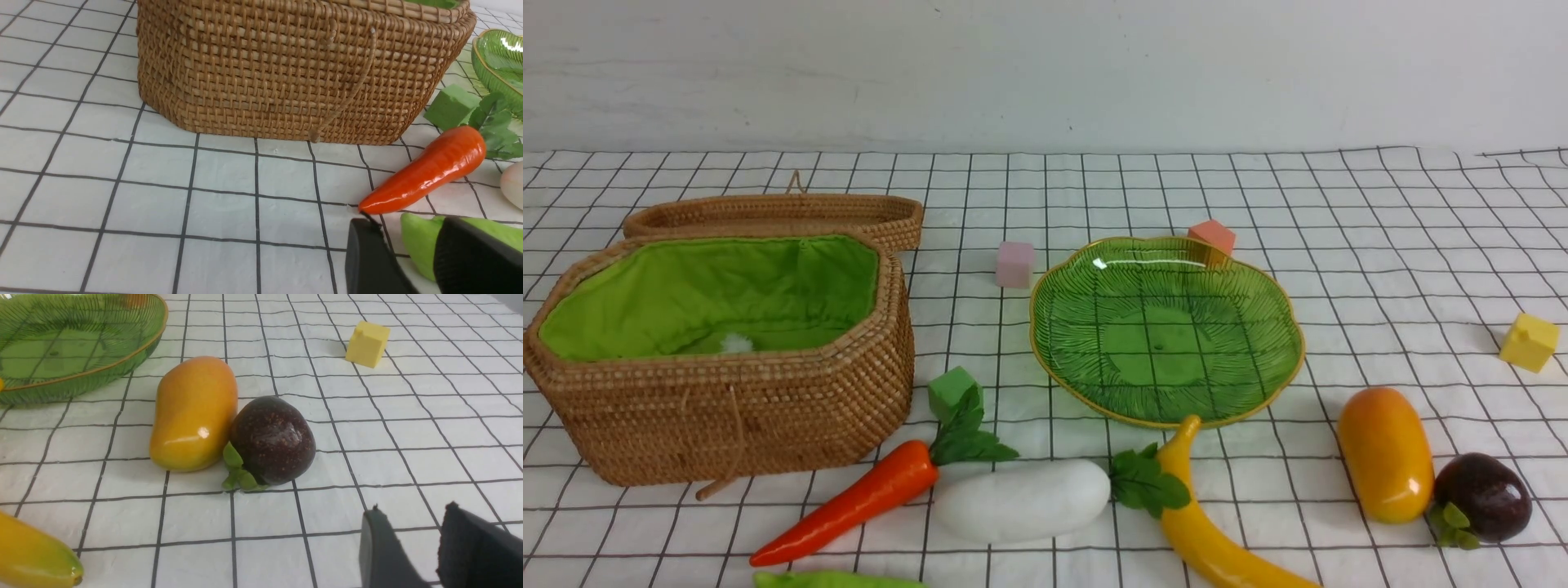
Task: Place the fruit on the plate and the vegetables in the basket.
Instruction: Use the right arm to grab a banana and put it into the right plate
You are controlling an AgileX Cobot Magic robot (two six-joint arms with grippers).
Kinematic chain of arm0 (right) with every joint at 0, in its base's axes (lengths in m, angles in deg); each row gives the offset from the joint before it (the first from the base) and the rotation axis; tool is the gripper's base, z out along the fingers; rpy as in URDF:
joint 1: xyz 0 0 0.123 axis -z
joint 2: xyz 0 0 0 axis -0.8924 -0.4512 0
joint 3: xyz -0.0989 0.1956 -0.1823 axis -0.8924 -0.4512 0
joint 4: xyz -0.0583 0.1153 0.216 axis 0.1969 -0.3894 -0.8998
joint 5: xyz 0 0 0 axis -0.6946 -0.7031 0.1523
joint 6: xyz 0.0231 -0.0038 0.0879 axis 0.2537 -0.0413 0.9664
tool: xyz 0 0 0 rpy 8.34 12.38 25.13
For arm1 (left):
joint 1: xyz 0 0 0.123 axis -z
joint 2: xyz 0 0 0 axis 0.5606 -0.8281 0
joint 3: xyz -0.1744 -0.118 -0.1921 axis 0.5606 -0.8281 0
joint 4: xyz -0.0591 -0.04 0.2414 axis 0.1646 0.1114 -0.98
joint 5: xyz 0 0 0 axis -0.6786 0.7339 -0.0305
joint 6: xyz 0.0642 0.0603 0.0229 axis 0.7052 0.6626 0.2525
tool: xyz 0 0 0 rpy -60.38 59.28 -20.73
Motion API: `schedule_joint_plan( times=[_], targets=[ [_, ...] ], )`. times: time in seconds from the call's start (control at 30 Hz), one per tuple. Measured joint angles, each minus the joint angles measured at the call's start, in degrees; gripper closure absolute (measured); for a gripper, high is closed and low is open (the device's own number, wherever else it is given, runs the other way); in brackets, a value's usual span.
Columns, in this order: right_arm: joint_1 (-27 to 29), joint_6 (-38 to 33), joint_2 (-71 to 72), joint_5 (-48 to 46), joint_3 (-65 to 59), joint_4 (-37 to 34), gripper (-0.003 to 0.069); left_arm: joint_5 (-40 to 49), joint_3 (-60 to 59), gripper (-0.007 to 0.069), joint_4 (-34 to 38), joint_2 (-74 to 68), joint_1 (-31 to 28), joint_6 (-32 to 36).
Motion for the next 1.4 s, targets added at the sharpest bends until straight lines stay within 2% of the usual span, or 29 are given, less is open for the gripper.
schedule_joint_plan(
  times=[0.13, 0.27, 0.57, 0.7, 0.73, 0.77, 0.8, 0.83, 0.9, 1.03, 1.07, 1.1, 1.2, 1.27, 1.33, 1.37, 1.4],
  targets=[
    [0.0, 0.0, 0.0, 0.48, -0.05, 0.0, 0.0421, 0.0, 0.0, 0.0386, 0.0, 0.0, 0.0, 0.0],
    [0.0, 0.0, 0.0, 6.12, -0.69, -0.88, 0.0421, 0.0, 0.0, 0.0386, 0.0, 0.0, 0.0, 0.0],
    [0.0, 3.43, 0.0, 30.74, -0.69, -1.12, 0.0421, 0.0, 0.0, 0.0386, 0.0, 0.0, 0.0, 0.0],
    [0.0, 10.27, 0.0, 44.59, -0.69, -1.12, 0.0421, 0.0, 0.0, 0.0386, 0.0, 0.0, 0.0, 0.0],
    [0.0, 11.44, 0.0, 45.25, -0.69, -1.12, 0.0421, 0.0, 0.0, 0.0386, 0.0, 0.0, 0.0, 0.0],
    [0.0, 16.68, 0.0, 49.25, -0.22, -1.12, 0.0421, 0.0, 0.0, 0.0386, 0.0, 0.0, 0.0, 0.0],
    [0.0, 17.36, 0.0, 49.45, -0.07, -1.12, 0.0421, 0.0, 0.0, 0.0386, 0.0, 0.0, 0.0, 0.0],
    [0.0, 23.93, 0.0, 48.99, 2.31, -1.07, 0.0421, 0.0, 0.0, 0.0386, 0.0, 0.0, 0.0, 0.0],
    [0.0, 30.85, 0.0, 45.27, 7.48, -0.93, 0.0421, 0.0, 0.0, 0.0386, 0.0, 0.0, 0.0, 0.0],
    [0.0, 36.81, -1.16, 35.06, 19.01, -0.19, 0.0421, 0.0, 0.0, 0.0386, 0.0, 0.0, 0.0, 0.0],
    [0.0, 37.94, -3.92, 27.19, 27.09, 1.19, 0.0421, 0.0, 0.0, 0.0386, 0.0, 0.0, 0.0, 0.0],
    [0.0, 37.95, -4.31, 27.19, 27.98, 1.19, 0.0421, 0.0, 0.0, 0.0386, 0.0, 0.0, 0.0, 0.0],
    [0.0, 38.05, -12.73, 11.44, 42.81, 4.05, 0.0421, 0.0, 0.0, 0.0386, 0.0, 0.0, 0.0, 0.0],
    [0.0, 36.87, -17.89, 1.98, 48.54, 5.39, 0.0421, 0.0, 0.0, 0.0386, 0.0, 0.0, 0.0, 0.0],
    [-0.07, 32.77, -23.58, -8.38, 53.97, 7.68, 0.0421, 0.0, 0.0, 0.0386, 0.0, 0.0, 0.0, 0.0],
    [-0.22, 31.76, -25.16, -9.18, 54.6, 7.92, 0.0421, 0.0, 0.0, 0.0386, 0.0, 0.0, 0.0, 0.0],
    [-0.7, 27.65, -28.85, -15.15, 56.0, 9.74, 0.0421, 0.0, 0.0, 0.0386, 0.0, 0.0, 0.0, 0.0]
  ],
)
